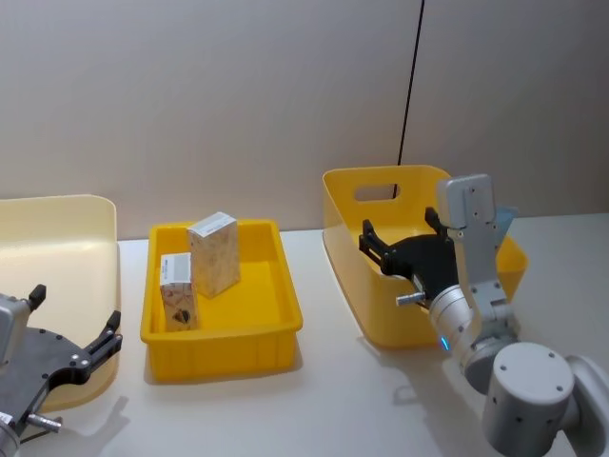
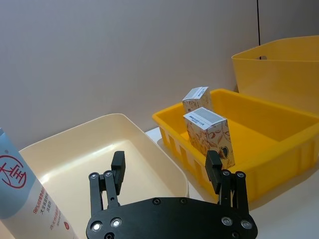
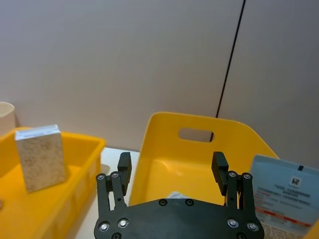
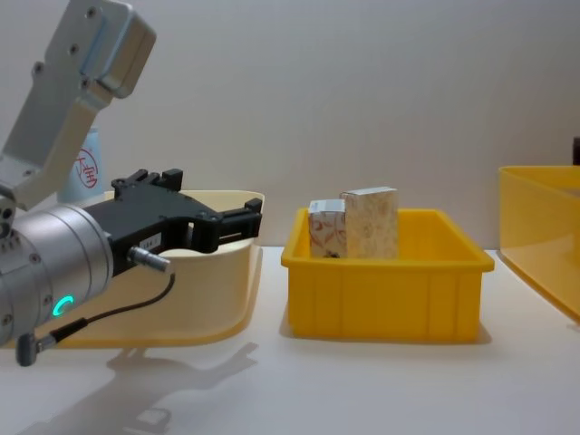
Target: Bimanual collaborative sorting of washing and personal care products
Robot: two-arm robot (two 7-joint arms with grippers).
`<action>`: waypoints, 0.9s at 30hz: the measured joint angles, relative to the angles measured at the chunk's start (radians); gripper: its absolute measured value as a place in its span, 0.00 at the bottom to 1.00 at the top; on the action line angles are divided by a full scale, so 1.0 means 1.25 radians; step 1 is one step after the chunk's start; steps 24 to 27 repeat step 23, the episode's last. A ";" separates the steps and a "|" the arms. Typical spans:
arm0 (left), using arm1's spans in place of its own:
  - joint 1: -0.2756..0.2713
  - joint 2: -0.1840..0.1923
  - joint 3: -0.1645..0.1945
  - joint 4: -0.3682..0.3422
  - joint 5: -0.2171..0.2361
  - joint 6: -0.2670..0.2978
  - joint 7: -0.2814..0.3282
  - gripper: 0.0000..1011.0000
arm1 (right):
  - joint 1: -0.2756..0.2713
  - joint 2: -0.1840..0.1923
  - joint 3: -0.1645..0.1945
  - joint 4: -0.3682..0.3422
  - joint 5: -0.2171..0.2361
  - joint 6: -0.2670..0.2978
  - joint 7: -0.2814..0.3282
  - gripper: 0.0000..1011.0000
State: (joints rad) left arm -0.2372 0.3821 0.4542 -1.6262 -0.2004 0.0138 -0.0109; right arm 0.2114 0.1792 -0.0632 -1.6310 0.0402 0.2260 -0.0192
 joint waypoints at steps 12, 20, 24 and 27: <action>0.000 0.000 0.000 0.000 0.000 0.000 0.000 0.99 | -0.024 0.013 0.001 -0.026 0.037 -0.103 0.079 0.99; 0.000 0.000 0.000 0.000 0.000 0.000 0.000 0.99 | -0.035 0.021 -0.008 -0.033 0.049 -0.107 0.081 0.99; 0.000 0.000 0.000 0.000 0.000 0.000 0.000 0.99 | -0.050 0.032 -0.020 -0.040 0.064 -0.112 0.080 0.99; 0.000 0.000 0.000 0.000 0.000 0.000 0.000 0.99 | -0.050 0.032 -0.020 -0.040 0.064 -0.112 0.080 0.99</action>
